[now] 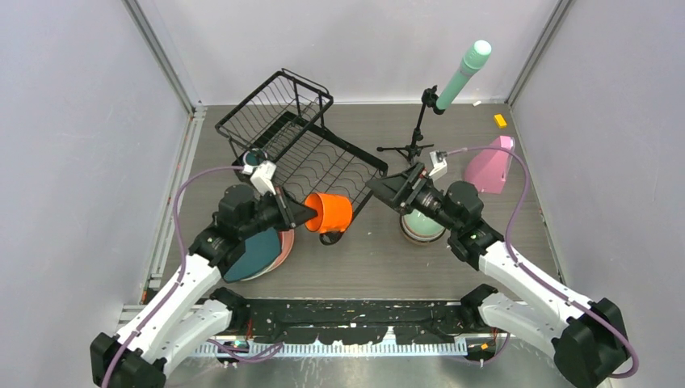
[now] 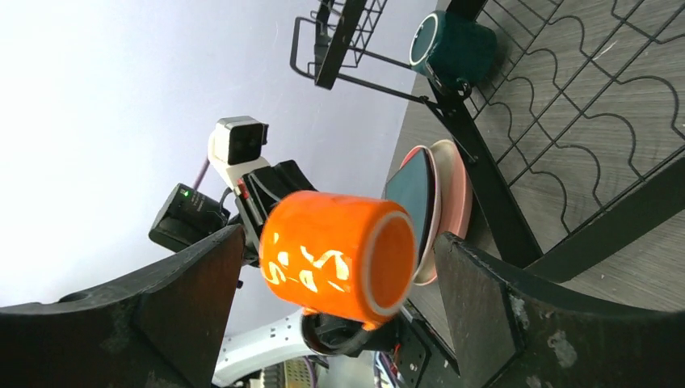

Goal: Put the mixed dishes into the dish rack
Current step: Pick up the cup at the corner of the board, then turn the cup upside down in the dish rack.

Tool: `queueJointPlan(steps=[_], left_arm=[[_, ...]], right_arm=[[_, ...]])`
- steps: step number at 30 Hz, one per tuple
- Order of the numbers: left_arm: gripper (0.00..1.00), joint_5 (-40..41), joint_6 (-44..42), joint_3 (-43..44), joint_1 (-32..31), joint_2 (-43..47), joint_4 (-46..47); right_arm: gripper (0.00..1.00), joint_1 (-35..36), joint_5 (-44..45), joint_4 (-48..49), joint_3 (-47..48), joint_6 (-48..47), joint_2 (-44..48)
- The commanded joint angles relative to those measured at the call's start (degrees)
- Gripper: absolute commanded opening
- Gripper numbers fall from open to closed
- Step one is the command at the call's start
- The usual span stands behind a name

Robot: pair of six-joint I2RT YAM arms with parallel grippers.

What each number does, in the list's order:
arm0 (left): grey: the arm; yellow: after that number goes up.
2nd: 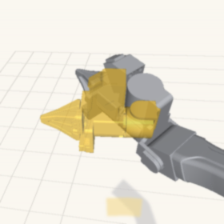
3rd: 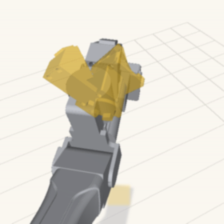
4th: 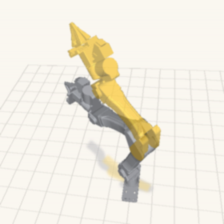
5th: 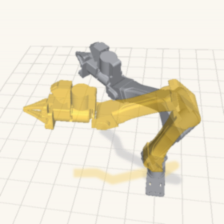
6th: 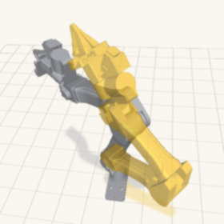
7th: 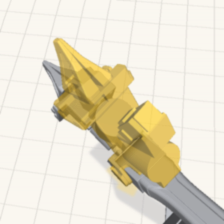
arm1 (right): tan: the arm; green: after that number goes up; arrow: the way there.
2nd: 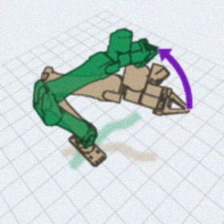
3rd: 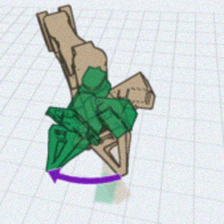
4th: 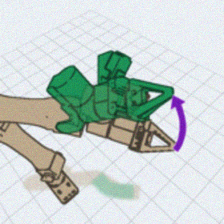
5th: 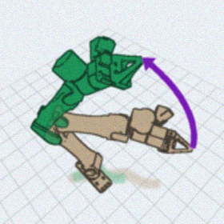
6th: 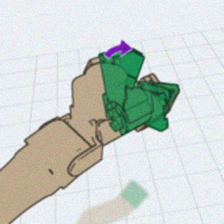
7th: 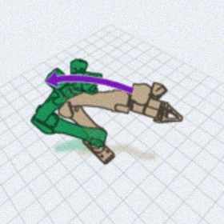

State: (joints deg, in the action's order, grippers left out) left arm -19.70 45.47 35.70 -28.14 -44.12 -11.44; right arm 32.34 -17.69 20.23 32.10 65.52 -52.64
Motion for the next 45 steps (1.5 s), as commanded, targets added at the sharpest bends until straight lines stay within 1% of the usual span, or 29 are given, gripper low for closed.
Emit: queueJointPlan(steps=[1,2,4,5,7,9,11,13,15,18,20,24,28,32,39,45], left_arm=[[0.0,-13.97,7.7,1.47,6.51,0.46,19.48],[0.0,-16.51,9.29,1.15,7.81,-0.39,22.58],[0.0,-21.62,14.54,-0.69,9.73,-2.73,32.22],[0.0,-23.44,17.93,-1.97,10.37,-4.53,37.99],[0.0,-25.19,22.98,-3.61,11.21,-7.1,46.23],[0.0,-26.28,24.82,-4.11,11.35,-8.96,50.41],[0.0,-26.26,25.67,-4.37,11.35,-9.72,52.51],[0.0,-25.8,25.4,-4.49,11.35,-9.47,52.21],[0.0,-25.21,25.44,-4.92,11.35,-9.03,52.07],[0.0,-24.0,25.69,-5.37,11.35,-8.11,50.82],[0.0,-24.17,24.7,-3.87,11.28,-7.54,47.12],[0.0,-24.0,19.81,-1.25,11.27,-5.85,39.31],[0.0,-23.59,21.91,-1.84,11.27,-6.39,42.89],[0.0,-23.79,24.26,-2.66,11.27,-7.01,46.68],[0.0,-23.93,24.53,-3.28,11.27,-6.54,46.99],[0.0,-24.04,24.32,-3.3,11.26,-7.16,47.33]], right_arm=[[0.93,-3.19,-5.45,9.13,-3.3,7.5,0.42],[0.93,-3.78,-5.66,9.88,-3.64,7.95,0.39],[0.93,-4.19,-6.39,10.86,-4.22,8.95,-0.19],[0.93,-4.25,-7.24,11.44,-4.36,9.64,-0.86],[0.93,-4.29,-9.09,14.5,-4.28,11.04,-2.55],[0.93,-4.33,-11.12,18.74,-4.01,12.53,-4.53],[0.93,-4.37,-13.07,22.45,-3.3,13.49,-6.45],[0.93,-4.31,-14.88,25.52,-2.36,14.59,-8.1],[0.93,-4.3,-16.49,30.64,-1.71,15.72,-9.68],[0.93,-4.26,-17.7,33.47,-0.96,16.51,-11.44],[0.93,-4.15,-18.44,34.92,-0.61,16.91,-12.0],[0.93,-3.49,-19.71,35.91,0.82,16.82,-12.47],[0.93,-0.58,-19.83,33.51,3.04,14.06,-13.98],[0.93,2.12,-19.02,34.27,4.47,13.41,-17.44],[0.93,5.26,-20.9,36.43,7.01,13.63,-21.77],[0.93,6.29,-22.55,37.68,9.22,14.33,-24.03]])
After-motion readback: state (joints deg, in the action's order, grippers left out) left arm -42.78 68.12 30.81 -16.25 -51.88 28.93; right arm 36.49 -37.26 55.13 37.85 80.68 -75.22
